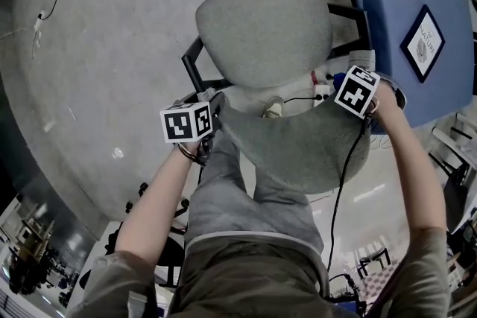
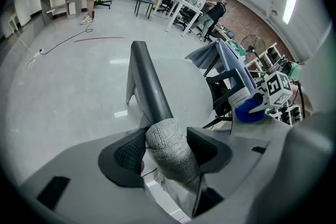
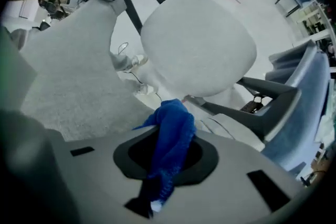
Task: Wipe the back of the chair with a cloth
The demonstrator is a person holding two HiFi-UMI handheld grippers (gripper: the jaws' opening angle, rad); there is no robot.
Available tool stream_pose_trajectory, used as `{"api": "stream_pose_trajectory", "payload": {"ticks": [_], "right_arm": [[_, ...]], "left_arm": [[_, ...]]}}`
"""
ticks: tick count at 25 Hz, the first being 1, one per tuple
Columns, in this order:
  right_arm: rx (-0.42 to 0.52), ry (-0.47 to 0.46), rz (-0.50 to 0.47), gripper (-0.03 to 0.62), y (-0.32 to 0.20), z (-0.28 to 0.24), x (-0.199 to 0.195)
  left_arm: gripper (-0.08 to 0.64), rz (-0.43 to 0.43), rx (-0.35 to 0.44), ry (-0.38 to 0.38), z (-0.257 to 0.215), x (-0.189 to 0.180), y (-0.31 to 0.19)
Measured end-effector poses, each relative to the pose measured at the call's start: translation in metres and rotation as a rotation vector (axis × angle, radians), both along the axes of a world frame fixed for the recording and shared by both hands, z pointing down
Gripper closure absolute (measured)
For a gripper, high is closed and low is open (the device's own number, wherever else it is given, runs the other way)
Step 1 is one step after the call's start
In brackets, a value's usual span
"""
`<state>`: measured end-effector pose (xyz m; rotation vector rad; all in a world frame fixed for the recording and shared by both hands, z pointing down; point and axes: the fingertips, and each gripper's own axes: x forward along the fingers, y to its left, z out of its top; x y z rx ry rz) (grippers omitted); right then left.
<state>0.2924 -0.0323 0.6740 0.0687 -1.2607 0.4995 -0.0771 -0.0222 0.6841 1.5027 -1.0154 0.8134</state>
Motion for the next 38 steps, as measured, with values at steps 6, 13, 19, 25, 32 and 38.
{"api": "stream_pose_trajectory", "payload": {"ticks": [6, 13, 19, 25, 32, 38], "right_arm": [[-0.224, -0.111, 0.021, 0.517, 0.063, 0.005, -0.066], [-0.373, -0.434, 0.048, 0.517, 0.127, -0.015, -0.204], [-0.248, -0.754, 0.193, 0.517, 0.085, -0.051, -0.318], [-0.245, -0.82, 0.27, 0.517, 0.081, -0.039, -0.328], [-0.386, -0.527, -0.002, 0.517, 0.123, -0.011, -0.214], [-0.321, -0.135, -0.217, 0.517, 0.086, 0.006, -0.073]], "left_arm": [[0.295, -0.004, 0.002, 0.008, 0.0, -0.001, 0.0], [0.293, -0.006, -0.001, 0.018, 0.001, 0.0, 0.001], [0.291, -0.01, -0.004, 0.027, 0.002, -0.002, 0.0], [0.29, -0.015, -0.01, 0.034, 0.001, -0.001, 0.002], [0.282, -0.016, -0.015, 0.051, 0.002, 0.0, 0.001], [0.279, -0.013, -0.02, 0.055, 0.003, 0.001, 0.002]]}}
